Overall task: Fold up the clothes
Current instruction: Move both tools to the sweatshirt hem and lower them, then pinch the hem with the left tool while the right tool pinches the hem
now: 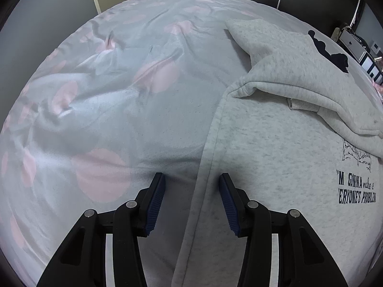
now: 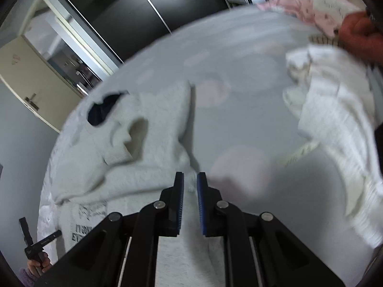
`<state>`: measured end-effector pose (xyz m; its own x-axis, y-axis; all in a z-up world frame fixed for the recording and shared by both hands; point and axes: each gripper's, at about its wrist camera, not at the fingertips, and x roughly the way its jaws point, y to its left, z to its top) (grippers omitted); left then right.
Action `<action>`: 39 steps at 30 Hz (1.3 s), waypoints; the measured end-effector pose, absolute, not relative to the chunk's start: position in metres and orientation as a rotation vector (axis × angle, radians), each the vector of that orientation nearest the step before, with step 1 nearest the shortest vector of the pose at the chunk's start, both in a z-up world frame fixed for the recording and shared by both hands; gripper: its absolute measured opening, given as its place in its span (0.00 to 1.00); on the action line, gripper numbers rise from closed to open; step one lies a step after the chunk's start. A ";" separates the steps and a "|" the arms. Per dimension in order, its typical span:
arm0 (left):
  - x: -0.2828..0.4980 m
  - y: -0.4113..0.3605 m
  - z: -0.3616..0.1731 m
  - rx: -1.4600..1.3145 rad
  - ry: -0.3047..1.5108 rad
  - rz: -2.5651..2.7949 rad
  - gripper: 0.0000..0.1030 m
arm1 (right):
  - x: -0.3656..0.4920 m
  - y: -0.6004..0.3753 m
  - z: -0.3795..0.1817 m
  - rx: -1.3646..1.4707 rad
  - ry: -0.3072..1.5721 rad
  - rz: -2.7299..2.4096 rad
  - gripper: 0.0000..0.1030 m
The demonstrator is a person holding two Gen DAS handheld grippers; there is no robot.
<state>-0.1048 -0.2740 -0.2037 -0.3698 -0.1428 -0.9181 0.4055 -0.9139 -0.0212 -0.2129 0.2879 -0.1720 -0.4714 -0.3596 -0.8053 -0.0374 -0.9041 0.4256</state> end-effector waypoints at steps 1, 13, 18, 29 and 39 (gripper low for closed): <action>-0.104 -0.275 -0.204 1.528 0.362 -2.328 0.47 | -0.215 0.282 -0.177 1.527 -0.575 -2.457 0.12; -0.076 -0.260 -0.185 1.585 0.424 -2.357 0.47 | -0.120 0.295 -0.165 1.628 -0.590 -2.484 0.33; -0.055 -0.253 -0.170 1.603 0.461 -2.387 0.62 | -0.089 0.300 -0.161 1.699 -0.575 -2.459 0.42; -0.013 -0.242 -0.184 1.809 0.454 -2.229 0.62 | -0.051 0.301 -0.178 1.888 -0.580 -2.371 0.49; -0.007 -0.212 -0.204 1.965 0.273 -2.146 0.62 | -0.046 0.279 -0.186 1.946 -0.432 -2.330 0.40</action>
<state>-0.0069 -0.2121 -0.2036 -0.0827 -0.0355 -0.9959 0.2834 -0.9589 0.0106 -0.0457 0.2792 -0.1858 -0.1929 -0.2356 -0.9525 -0.1219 -0.9575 0.2615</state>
